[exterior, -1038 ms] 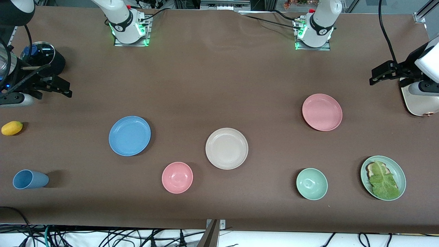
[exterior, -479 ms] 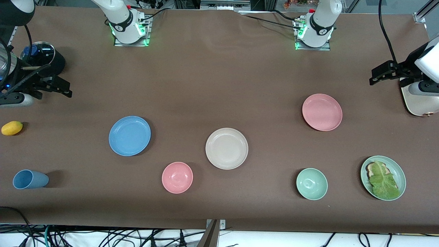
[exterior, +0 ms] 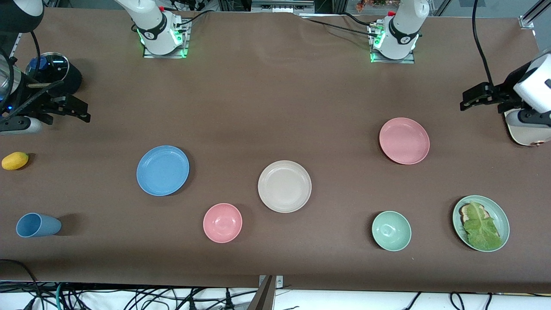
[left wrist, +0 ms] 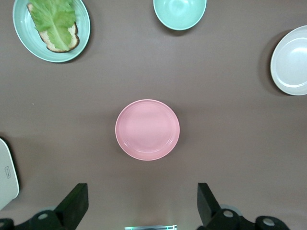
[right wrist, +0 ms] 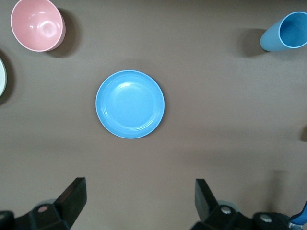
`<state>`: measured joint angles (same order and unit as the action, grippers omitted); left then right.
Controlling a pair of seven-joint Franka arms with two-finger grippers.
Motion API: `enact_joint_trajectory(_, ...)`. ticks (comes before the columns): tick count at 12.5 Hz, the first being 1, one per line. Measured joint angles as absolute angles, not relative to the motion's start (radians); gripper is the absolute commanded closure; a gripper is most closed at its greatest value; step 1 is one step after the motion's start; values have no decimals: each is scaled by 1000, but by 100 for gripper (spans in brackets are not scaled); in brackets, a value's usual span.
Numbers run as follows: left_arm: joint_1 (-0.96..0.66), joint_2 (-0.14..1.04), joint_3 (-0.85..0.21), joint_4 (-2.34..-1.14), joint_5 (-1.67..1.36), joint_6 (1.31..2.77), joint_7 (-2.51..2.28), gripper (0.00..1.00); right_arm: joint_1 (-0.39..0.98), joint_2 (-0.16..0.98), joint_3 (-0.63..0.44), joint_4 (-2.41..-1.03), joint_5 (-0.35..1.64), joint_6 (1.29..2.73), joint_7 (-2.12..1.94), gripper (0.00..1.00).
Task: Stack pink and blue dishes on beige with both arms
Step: 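Reach the left gripper down to the rim of the pink plate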
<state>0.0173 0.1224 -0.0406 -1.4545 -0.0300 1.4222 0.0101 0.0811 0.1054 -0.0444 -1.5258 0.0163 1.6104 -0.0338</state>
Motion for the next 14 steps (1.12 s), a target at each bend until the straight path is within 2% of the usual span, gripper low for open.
enact_joint_trajectory(5, 17, 245, -42, -1455, -30, 1427, 10, 0, 81, 105, -46, -1526, 16, 1610, -34, 0)
enact_joint_trajectory(10, 15, 437, -45, -1456, -30, 1563, 11, 0, 81, 105, -48, -1525, 16, 1610, -34, 0)
enact_joint_trajectory(14, 41, 527, -43, -1456, -51, 1579, 19, 0, 80, 105, -51, -1525, 16, 1610, -34, 0)
